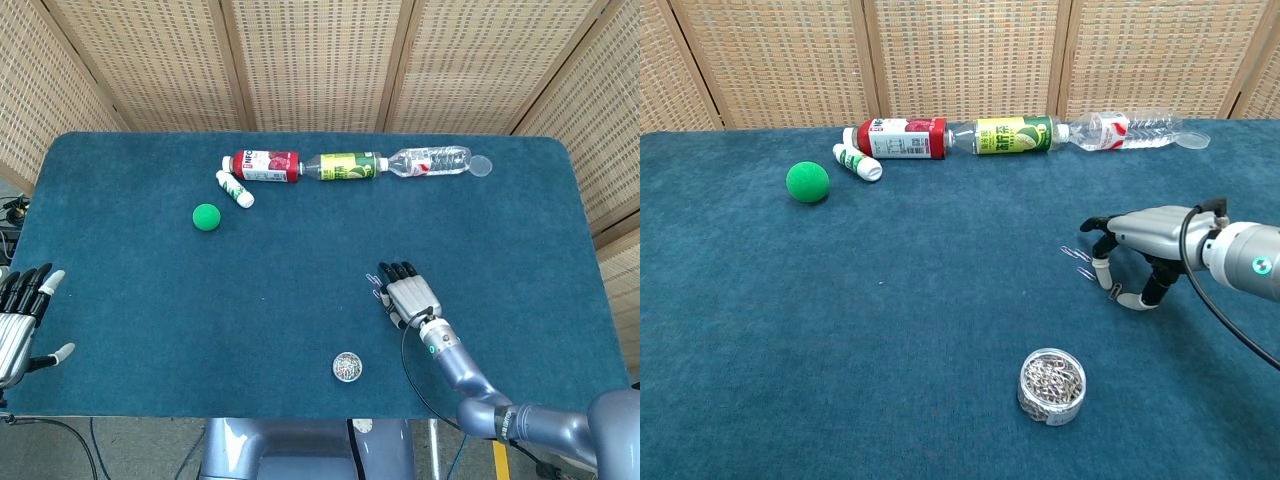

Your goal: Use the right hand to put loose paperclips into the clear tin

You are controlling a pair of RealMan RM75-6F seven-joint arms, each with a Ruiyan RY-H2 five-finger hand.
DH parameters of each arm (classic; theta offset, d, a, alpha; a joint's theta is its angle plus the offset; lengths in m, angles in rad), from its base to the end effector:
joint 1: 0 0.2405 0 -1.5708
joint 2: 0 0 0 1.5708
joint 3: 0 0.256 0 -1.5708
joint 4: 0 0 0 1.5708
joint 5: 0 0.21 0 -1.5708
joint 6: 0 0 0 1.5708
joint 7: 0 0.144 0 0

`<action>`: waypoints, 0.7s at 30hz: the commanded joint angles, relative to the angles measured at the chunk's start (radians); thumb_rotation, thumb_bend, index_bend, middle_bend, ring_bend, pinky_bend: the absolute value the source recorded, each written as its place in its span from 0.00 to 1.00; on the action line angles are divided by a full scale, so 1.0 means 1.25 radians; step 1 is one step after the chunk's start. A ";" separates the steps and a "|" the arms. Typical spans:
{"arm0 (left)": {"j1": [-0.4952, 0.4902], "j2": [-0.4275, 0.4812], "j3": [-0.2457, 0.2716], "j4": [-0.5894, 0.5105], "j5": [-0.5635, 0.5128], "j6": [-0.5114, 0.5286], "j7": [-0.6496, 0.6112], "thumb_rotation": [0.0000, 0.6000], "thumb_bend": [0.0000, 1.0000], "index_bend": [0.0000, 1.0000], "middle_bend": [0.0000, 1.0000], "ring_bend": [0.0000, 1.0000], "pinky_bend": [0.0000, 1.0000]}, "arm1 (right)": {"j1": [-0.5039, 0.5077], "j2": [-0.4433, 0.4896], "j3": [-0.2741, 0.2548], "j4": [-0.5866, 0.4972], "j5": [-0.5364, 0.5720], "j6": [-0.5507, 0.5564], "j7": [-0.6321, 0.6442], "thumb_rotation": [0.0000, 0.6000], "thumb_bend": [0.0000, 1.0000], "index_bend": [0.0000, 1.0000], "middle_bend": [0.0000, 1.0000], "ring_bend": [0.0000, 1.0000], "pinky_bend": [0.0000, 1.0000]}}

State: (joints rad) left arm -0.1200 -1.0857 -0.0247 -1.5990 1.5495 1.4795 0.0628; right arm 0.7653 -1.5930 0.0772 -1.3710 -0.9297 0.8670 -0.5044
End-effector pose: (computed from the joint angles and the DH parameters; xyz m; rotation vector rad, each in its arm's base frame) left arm -0.3058 0.1868 0.1642 -1.4933 -0.7955 -0.8565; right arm -0.1940 -0.3384 -0.0444 1.9444 -0.9448 0.5962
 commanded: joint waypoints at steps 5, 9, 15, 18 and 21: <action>0.000 0.001 0.000 0.000 0.000 0.000 -0.002 1.00 0.00 0.00 0.00 0.00 0.00 | 0.001 0.007 0.000 0.001 0.028 0.002 -0.027 1.00 0.35 0.47 0.00 0.00 0.00; 0.000 0.000 0.001 0.000 0.001 0.001 -0.001 1.00 0.00 0.00 0.00 0.00 0.00 | 0.000 0.014 -0.003 -0.010 0.043 0.005 -0.042 1.00 0.35 0.47 0.00 0.00 0.00; 0.001 0.000 0.002 -0.001 0.004 0.003 0.001 1.00 0.00 0.00 0.00 0.00 0.00 | 0.001 0.030 -0.012 -0.041 0.064 0.008 -0.070 1.00 0.35 0.47 0.00 0.00 0.00; 0.001 -0.001 0.002 -0.001 0.003 0.003 0.001 1.00 0.00 0.00 0.00 0.00 0.00 | 0.003 0.040 -0.014 -0.062 0.080 0.010 -0.085 1.00 0.35 0.47 0.00 0.00 0.00; 0.001 -0.001 0.002 -0.001 0.003 0.003 0.001 1.00 0.00 0.00 0.00 0.00 0.00 | 0.003 0.043 -0.015 -0.072 0.076 0.016 -0.085 1.00 0.35 0.47 0.00 0.00 0.00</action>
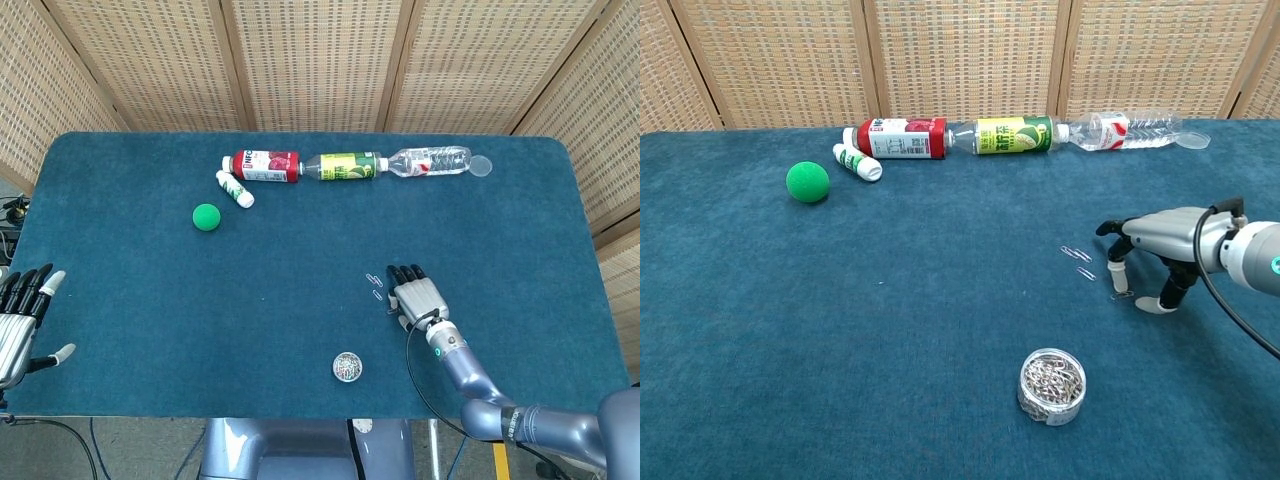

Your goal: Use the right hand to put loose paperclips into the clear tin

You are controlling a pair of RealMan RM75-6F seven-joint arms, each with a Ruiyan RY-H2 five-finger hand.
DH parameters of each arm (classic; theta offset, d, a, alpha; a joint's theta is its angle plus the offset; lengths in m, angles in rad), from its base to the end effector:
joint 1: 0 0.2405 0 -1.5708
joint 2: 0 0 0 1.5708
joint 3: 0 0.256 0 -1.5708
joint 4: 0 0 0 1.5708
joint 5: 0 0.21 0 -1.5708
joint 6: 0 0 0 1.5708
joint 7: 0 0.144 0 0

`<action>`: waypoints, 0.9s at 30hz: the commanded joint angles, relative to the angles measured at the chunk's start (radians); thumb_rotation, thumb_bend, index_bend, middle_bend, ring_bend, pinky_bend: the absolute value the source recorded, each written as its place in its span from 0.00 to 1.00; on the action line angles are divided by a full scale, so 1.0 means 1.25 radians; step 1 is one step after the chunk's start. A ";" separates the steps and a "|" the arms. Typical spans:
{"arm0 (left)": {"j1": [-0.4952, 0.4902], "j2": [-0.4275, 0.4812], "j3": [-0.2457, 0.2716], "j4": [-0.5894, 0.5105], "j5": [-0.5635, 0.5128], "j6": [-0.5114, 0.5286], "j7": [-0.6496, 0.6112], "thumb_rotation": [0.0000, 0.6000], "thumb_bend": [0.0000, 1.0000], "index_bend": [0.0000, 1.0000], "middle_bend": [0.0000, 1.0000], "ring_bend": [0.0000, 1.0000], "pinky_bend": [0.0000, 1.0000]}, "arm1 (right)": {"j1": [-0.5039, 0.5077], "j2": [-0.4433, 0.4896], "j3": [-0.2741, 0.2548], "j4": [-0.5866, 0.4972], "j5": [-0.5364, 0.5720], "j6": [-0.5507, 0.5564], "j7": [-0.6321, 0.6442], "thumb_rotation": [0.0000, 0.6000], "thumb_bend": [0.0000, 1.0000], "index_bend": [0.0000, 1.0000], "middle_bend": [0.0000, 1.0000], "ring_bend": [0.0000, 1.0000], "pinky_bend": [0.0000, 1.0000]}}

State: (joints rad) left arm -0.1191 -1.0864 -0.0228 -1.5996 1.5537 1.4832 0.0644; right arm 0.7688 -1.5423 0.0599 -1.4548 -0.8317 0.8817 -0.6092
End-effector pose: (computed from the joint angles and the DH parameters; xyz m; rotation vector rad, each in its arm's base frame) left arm -0.3052 0.1860 0.1638 -1.4956 -0.7927 -0.8588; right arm -0.1992 -0.3310 -0.0344 1.9438 -0.9415 0.5101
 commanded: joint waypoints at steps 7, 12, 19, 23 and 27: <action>0.001 0.000 0.000 0.000 0.000 0.002 0.000 1.00 0.00 0.00 0.00 0.00 0.00 | 0.000 -0.015 0.008 0.009 -0.028 0.016 0.023 1.00 0.35 0.47 0.00 0.00 0.00; 0.000 0.001 -0.001 0.000 -0.001 0.001 -0.001 1.00 0.00 0.00 0.00 0.00 0.00 | 0.001 -0.030 0.012 0.031 -0.030 0.013 0.030 1.00 0.35 0.47 0.00 0.00 0.00; 0.000 0.001 -0.001 0.001 -0.003 -0.001 -0.004 1.00 0.00 0.00 0.00 0.00 0.00 | 0.001 -0.041 0.012 0.047 -0.028 0.010 0.031 1.00 0.35 0.49 0.00 0.00 0.00; -0.001 0.001 -0.001 0.001 -0.002 -0.001 -0.003 1.00 0.00 0.00 0.00 0.00 0.00 | 0.001 -0.040 0.008 0.044 -0.031 0.007 0.029 1.00 0.35 0.49 0.00 0.00 0.00; 0.000 0.000 0.000 0.000 -0.001 -0.001 -0.001 1.00 0.00 0.00 0.00 0.00 0.00 | -0.001 -0.041 0.007 0.044 -0.031 0.008 0.029 1.00 0.35 0.49 0.00 0.00 0.00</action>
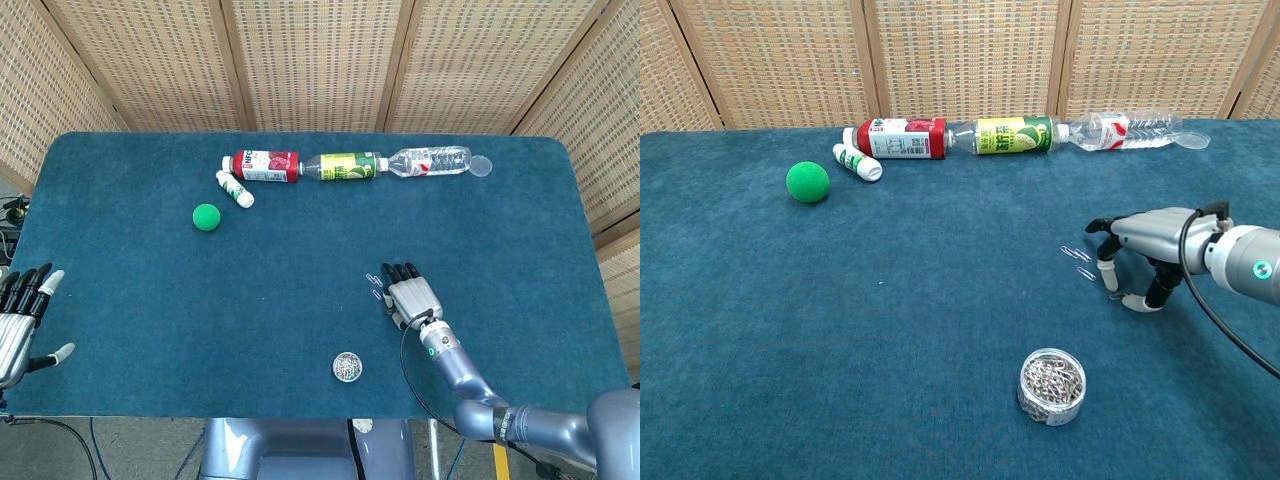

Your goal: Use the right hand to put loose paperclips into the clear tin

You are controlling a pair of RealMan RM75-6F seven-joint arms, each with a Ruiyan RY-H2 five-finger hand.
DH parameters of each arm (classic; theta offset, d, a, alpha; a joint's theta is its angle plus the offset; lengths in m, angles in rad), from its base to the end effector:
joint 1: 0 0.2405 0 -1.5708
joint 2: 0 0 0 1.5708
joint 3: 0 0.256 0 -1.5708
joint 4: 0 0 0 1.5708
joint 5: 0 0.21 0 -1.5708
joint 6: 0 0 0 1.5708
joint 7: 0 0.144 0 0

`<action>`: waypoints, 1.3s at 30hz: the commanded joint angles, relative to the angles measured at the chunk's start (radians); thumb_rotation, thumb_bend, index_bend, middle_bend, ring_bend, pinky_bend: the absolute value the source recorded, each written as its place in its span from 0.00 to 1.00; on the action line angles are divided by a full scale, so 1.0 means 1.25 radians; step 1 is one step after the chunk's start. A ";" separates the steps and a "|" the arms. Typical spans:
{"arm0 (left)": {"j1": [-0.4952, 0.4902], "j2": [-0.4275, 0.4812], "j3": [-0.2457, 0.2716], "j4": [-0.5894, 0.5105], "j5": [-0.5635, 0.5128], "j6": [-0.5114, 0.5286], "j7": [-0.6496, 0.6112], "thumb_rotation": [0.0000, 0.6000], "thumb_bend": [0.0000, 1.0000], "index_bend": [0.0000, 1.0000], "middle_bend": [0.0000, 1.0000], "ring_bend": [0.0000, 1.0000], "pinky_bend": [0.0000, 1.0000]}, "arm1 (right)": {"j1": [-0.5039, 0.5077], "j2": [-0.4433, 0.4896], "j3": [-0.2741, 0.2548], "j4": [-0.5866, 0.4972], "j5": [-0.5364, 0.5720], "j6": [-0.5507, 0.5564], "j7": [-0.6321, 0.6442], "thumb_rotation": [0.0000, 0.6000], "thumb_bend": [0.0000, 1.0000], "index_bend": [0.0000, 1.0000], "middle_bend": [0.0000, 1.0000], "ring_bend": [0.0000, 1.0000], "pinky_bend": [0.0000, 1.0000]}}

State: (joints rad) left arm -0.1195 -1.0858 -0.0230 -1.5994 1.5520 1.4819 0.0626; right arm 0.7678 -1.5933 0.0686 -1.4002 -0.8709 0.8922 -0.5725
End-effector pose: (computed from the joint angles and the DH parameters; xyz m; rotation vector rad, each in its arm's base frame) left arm -0.3055 0.1862 0.1640 -1.4946 -0.7948 -0.8583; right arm -0.1946 -0.3338 -0.0452 1.9349 -0.9381 0.5559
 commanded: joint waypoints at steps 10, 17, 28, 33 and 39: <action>0.000 0.001 -0.001 -0.001 0.000 0.001 -0.001 1.00 0.00 0.00 0.00 0.00 0.00 | -0.006 -0.001 -0.007 0.010 -0.006 -0.006 0.006 1.00 0.36 0.53 0.00 0.00 0.00; 0.000 0.001 -0.001 -0.001 0.000 0.000 -0.003 1.00 0.00 0.00 0.00 0.00 0.00 | -0.007 -0.016 -0.006 0.029 -0.021 -0.007 0.016 1.00 0.36 0.56 0.00 0.00 0.00; -0.001 0.001 -0.001 0.000 -0.001 -0.001 -0.005 1.00 0.00 0.00 0.00 0.00 0.00 | -0.012 -0.027 -0.003 0.048 -0.032 -0.008 0.023 1.00 0.38 0.60 0.00 0.00 0.00; 0.000 0.000 -0.001 0.001 0.000 0.001 -0.003 1.00 0.00 0.00 0.00 0.00 0.00 | -0.015 -0.029 -0.004 0.052 -0.047 -0.010 0.034 1.00 0.43 0.67 0.00 0.00 0.00; -0.001 -0.001 -0.001 0.002 0.001 0.001 -0.003 1.00 0.00 0.00 0.00 0.00 0.00 | -0.021 -0.035 -0.003 0.063 -0.067 -0.004 0.049 1.00 0.43 0.67 0.00 0.00 0.00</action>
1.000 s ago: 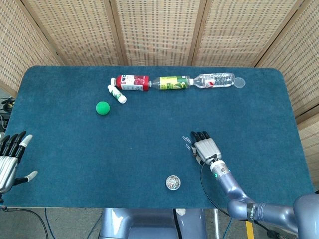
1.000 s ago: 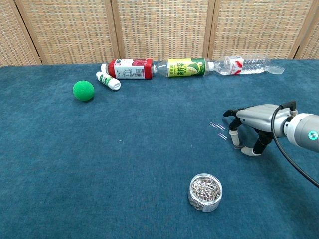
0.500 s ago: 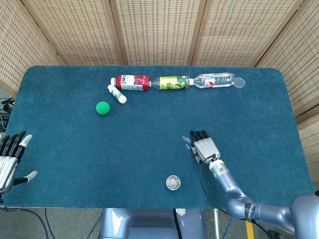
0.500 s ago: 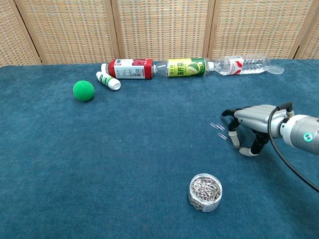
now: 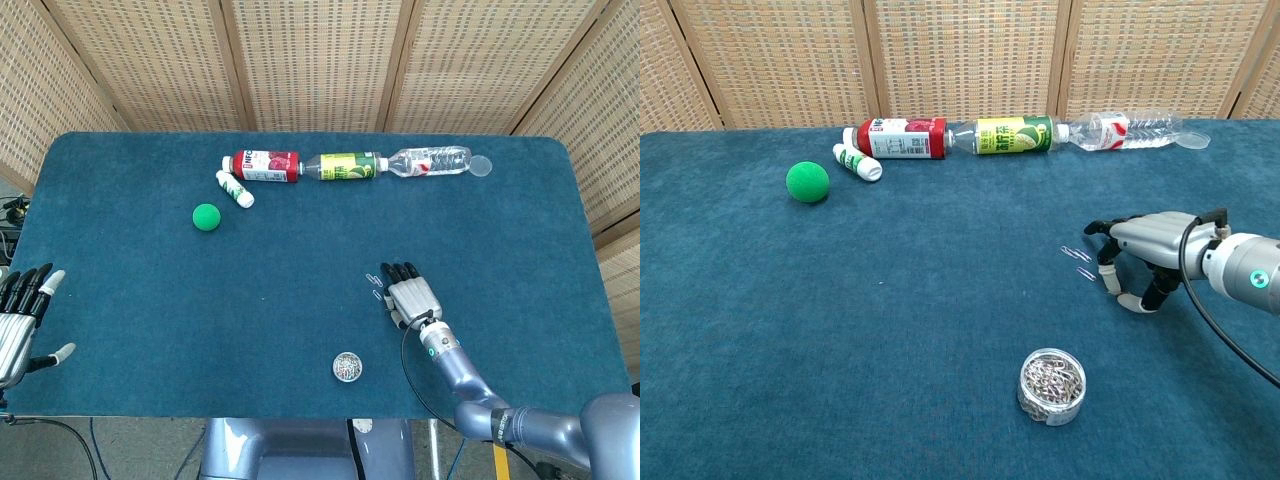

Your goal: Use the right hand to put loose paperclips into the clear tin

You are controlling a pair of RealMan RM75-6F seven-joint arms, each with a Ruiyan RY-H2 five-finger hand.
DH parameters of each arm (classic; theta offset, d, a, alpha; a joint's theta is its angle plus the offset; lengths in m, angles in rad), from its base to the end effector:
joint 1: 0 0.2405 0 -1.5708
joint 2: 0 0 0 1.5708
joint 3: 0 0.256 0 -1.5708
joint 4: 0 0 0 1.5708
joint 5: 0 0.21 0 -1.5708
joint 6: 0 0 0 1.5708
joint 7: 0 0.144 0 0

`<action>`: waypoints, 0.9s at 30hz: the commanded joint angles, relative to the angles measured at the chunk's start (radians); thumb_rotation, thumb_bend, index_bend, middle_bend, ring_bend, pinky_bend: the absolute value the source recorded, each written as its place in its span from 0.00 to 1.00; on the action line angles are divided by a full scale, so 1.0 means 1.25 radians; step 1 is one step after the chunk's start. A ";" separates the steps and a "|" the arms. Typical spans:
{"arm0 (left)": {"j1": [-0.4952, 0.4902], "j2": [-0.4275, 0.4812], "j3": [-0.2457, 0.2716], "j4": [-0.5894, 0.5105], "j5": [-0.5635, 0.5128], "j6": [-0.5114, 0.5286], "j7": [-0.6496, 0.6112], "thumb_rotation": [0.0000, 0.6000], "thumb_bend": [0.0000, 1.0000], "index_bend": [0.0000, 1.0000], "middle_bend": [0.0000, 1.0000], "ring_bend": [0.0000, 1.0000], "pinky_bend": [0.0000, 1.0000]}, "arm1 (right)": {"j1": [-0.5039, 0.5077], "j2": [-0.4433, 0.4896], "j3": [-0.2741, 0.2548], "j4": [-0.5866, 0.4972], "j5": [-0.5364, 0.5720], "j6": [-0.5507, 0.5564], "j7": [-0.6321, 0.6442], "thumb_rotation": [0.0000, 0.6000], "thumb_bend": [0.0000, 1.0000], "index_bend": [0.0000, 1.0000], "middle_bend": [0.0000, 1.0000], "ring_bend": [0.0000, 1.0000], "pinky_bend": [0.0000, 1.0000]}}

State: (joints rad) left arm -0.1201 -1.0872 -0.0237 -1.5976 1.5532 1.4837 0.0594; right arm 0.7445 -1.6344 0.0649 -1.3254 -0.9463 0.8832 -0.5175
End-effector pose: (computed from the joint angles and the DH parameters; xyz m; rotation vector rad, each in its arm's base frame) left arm -0.3053 0.1866 0.1640 -1.4937 -0.7944 -0.8630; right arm -0.2021 -0.3331 -0.0540 1.9401 -0.9248 0.5755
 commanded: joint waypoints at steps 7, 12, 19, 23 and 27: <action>0.000 0.000 0.000 0.001 0.000 0.000 -0.001 1.00 0.00 0.00 0.00 0.00 0.00 | -0.011 -0.012 0.000 0.020 -0.045 0.014 0.031 1.00 0.43 0.69 0.01 0.00 0.00; 0.000 0.000 0.000 0.001 0.001 0.001 -0.003 1.00 0.00 0.00 0.00 0.00 0.00 | -0.017 -0.025 0.005 0.043 -0.072 0.028 0.051 1.00 0.43 0.69 0.01 0.00 0.00; 0.000 0.000 0.000 0.002 0.001 0.001 -0.004 1.00 0.00 0.00 0.00 0.00 0.00 | -0.023 -0.029 0.015 0.057 -0.092 0.041 0.067 1.00 0.43 0.70 0.02 0.00 0.00; 0.000 0.000 0.000 0.002 0.002 0.002 -0.003 1.00 0.00 0.00 0.00 0.00 0.00 | -0.026 -0.029 0.022 0.060 -0.103 0.047 0.076 1.00 0.43 0.70 0.03 0.00 0.00; 0.000 -0.001 0.001 0.002 0.002 0.001 -0.002 1.00 0.00 0.00 0.00 0.00 0.00 | -0.027 -0.025 0.026 0.057 -0.111 0.048 0.078 1.00 0.43 0.70 0.03 0.00 0.00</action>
State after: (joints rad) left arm -0.1200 -1.0882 -0.0228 -1.5957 1.5563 1.4855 0.0575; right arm 0.7109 -1.6659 0.0966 -1.2540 -1.0843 0.9431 -0.4198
